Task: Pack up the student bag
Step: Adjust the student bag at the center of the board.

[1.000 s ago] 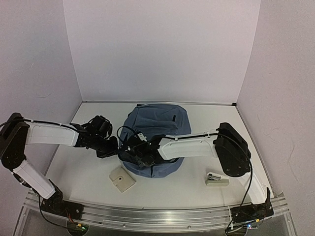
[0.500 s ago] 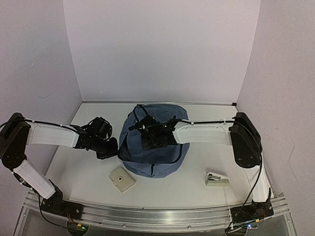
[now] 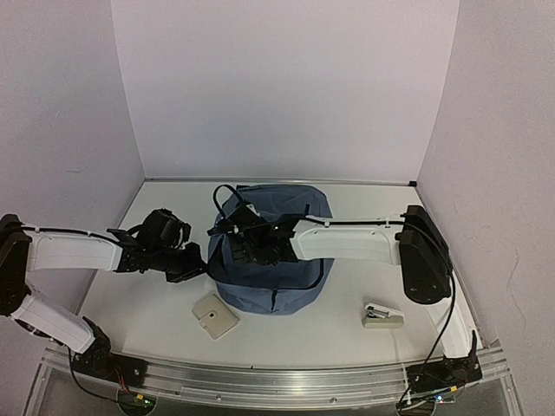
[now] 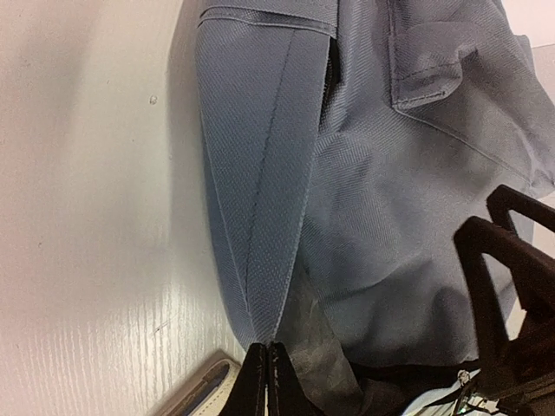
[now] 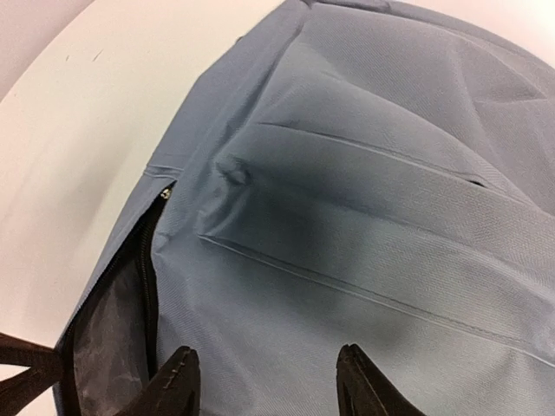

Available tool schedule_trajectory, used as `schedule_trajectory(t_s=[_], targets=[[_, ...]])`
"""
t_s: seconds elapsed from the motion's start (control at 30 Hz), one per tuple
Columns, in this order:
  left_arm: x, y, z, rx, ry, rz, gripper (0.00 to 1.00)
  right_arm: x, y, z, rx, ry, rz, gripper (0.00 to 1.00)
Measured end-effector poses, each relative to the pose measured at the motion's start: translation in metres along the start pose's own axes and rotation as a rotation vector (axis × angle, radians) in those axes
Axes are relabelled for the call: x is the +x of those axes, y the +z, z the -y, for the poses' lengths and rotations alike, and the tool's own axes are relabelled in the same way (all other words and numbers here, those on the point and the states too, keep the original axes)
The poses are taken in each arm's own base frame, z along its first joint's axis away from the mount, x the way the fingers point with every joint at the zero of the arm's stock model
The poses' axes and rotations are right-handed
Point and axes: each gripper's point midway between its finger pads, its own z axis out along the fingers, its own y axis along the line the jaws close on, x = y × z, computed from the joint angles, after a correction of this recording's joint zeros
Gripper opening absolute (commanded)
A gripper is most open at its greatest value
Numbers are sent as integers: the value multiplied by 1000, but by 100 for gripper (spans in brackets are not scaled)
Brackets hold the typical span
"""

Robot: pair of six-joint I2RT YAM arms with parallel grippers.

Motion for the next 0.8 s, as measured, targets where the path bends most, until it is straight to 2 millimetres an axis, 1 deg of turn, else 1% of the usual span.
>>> schedule_trajectory(t_s=[0.1,0.17,0.23,0.33,0.5,0.57,0.73,0.8], targets=[[0,-1,1,7,-3,1,0,10,13,-7,16,-18,-6,76],[-1,-2,2,10,-4,4,0,22,22,-8,36,-36,-20,82],[-2,-4,4,15,-4,10,0,33,30,-6,60,-51,-34,84],[-6,-10,8,33,-6,27,0,43,38,-1,94,-64,-43,83],[-12,-21,17,70,-14,54,0,51,50,8,137,-47,-44,77],[-12,-22,17,67,-16,52,0,52,55,14,155,-39,-44,68],[-11,-21,14,59,-27,45,0,51,65,27,200,-28,-35,22],[-10,-21,14,59,-31,41,0,50,67,32,217,-23,-30,6]])
